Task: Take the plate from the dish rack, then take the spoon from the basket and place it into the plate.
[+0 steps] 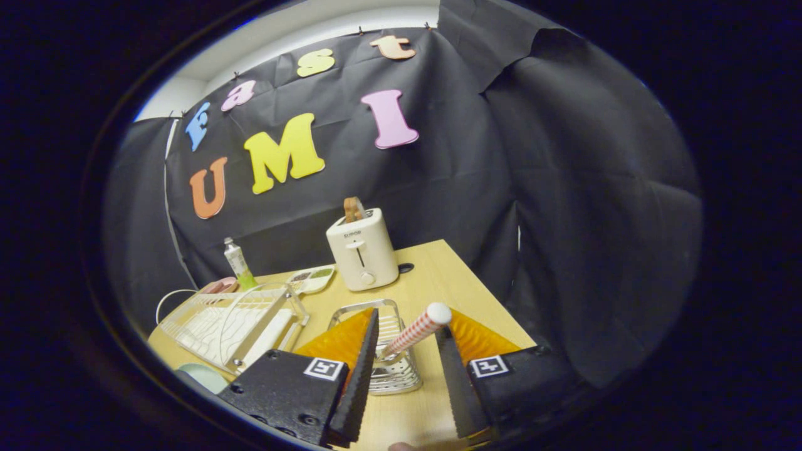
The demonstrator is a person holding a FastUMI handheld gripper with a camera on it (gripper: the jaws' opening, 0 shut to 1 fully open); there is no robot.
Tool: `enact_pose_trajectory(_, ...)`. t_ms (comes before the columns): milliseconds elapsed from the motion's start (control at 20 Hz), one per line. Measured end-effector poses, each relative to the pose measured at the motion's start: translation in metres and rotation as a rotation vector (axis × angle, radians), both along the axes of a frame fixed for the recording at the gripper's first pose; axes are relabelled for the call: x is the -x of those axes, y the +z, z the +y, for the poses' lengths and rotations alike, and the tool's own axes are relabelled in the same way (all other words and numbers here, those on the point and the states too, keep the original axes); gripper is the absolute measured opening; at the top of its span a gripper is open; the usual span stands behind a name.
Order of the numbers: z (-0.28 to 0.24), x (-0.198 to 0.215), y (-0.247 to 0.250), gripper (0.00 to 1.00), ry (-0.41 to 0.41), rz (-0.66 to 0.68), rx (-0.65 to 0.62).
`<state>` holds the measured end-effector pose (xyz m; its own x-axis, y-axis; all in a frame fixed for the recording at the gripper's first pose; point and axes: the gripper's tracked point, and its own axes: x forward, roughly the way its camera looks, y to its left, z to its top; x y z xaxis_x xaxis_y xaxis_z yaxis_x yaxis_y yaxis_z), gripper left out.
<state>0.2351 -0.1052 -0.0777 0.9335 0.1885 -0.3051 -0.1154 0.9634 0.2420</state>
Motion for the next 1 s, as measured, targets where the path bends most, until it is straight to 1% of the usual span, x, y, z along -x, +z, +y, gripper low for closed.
enact_pose_trajectory(50,0.001,-0.001,0.003,0.55,0.012,-0.008,0.009)
enact_pose_trajectory(100,0.004,0.001,0.006,0.45,0.024,-0.011,0.013)
enact_pose_trajectory(150,0.01,0.003,0.008,0.38,0.05,-0.01,0.003)
enact_pose_trajectory(200,0.018,0.005,0.01,0.28,0.077,-0.003,-0.024)
enact_pose_trajectory(250,0.024,0.007,0.011,0.24,0.09,0.007,-0.037)
enact_pose_trajectory(300,0.027,0.006,0.013,0.18,0.096,0.011,-0.031)
enact_pose_trajectory(450,0.033,0.011,0.024,0.13,0.094,-0.007,0.028)
enact_pose_trajectory(650,0.028,0.021,0.06,0.13,0.05,-0.087,0.122)
enact_pose_trajectory(850,0.024,0.047,0.103,0.13,-0.003,-0.163,0.143)
enact_pose_trajectory(1000,0.04,0.08,0.131,0.13,0.009,-0.199,0.158)
